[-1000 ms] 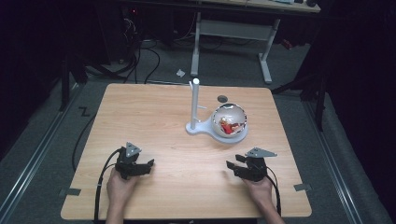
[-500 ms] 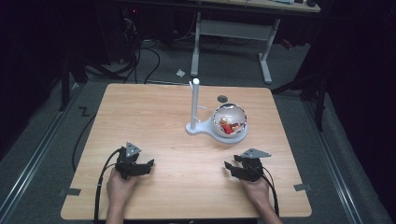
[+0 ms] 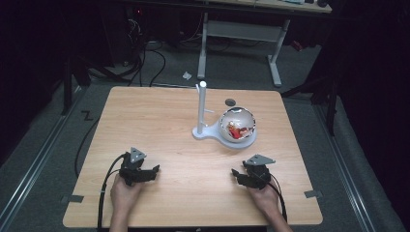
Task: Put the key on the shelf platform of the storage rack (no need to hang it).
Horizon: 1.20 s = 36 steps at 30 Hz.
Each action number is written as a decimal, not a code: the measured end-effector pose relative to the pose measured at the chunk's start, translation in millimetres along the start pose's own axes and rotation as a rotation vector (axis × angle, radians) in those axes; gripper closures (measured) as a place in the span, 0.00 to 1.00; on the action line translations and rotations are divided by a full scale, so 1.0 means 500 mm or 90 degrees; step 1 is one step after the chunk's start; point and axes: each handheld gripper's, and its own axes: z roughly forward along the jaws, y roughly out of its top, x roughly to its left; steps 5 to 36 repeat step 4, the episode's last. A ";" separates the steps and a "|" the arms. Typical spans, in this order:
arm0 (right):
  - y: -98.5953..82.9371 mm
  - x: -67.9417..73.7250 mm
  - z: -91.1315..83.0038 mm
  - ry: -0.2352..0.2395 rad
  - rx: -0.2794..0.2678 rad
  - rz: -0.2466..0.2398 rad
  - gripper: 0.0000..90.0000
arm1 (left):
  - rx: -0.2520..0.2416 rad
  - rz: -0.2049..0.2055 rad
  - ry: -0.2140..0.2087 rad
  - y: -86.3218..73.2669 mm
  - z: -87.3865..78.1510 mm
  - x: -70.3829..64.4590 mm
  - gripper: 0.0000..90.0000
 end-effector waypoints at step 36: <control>0.000 0.000 0.000 0.001 0.000 0.000 0.46 | 0.000 0.000 0.000 0.000 0.000 0.000 0.23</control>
